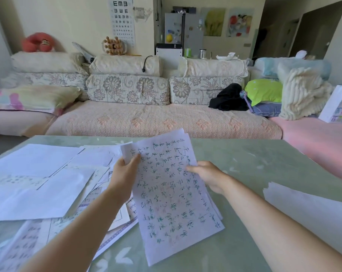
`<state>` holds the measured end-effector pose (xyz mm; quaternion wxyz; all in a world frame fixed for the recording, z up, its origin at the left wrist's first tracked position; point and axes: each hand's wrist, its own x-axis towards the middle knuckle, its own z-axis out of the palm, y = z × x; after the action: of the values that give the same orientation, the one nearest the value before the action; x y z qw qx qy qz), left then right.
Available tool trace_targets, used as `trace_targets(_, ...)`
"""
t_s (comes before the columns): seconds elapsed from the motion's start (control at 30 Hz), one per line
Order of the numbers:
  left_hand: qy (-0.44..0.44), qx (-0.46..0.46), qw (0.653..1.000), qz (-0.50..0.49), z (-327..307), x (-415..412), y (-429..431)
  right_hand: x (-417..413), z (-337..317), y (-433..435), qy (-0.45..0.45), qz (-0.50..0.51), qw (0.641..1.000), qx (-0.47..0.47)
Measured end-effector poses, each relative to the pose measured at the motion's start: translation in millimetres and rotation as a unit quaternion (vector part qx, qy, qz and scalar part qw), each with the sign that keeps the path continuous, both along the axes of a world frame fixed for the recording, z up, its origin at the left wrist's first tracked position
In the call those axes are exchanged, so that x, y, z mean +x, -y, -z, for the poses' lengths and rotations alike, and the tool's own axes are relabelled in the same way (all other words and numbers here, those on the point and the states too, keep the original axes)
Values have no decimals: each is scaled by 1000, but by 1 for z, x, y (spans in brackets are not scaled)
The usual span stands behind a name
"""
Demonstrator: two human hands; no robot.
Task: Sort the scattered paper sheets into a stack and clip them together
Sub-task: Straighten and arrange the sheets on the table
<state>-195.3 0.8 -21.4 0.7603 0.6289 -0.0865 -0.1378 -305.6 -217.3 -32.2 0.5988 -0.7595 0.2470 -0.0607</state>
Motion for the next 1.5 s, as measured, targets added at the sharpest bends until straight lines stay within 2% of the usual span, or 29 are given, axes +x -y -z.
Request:
trace_targets(0.1,-3,35,999,31,6,-5,-25,0,10,-22,59,44,997,26)
trace_targets(0.17,2,80,996,45,13,-8,-38,-4,14,-36,84,84,993,-13)
trace_targets(0.23,3,87,996,25,15,-11,-45,-9,19,-47,113,105,987,-47)
trace_targets(0.33,50,56,997,-27,-4,-22,-47,-21,10,-62,160,118,976,-89)
trace_targets(0.47,134,-15,990,-45,-34,-43,-42,-45,-29,-69,249,157,949,-116)
trace_targets(0.53,151,-34,987,-39,-40,-55,-40,-58,-41,-68,272,131,948,-105)
trace_targets(0.73,186,-34,982,-6,-30,-76,-33,-81,-37,-67,282,135,946,-91)
trace_targets(0.93,206,70,976,-1,-17,-77,-27,-86,-25,-66,210,123,964,-105)
trace_targets(1.03,211,114,971,1,-24,-79,-20,-89,-28,-61,193,150,963,-112)
trace_targets(1.17,189,172,962,99,-36,-82,-6,-107,-36,-45,188,155,962,-122)
trace_targets(1.37,115,164,966,163,-39,-124,48,-159,-30,6,149,239,955,-95)
trace_targets(1.5,105,225,944,218,-28,-161,109,-215,-23,51,103,296,943,-109)
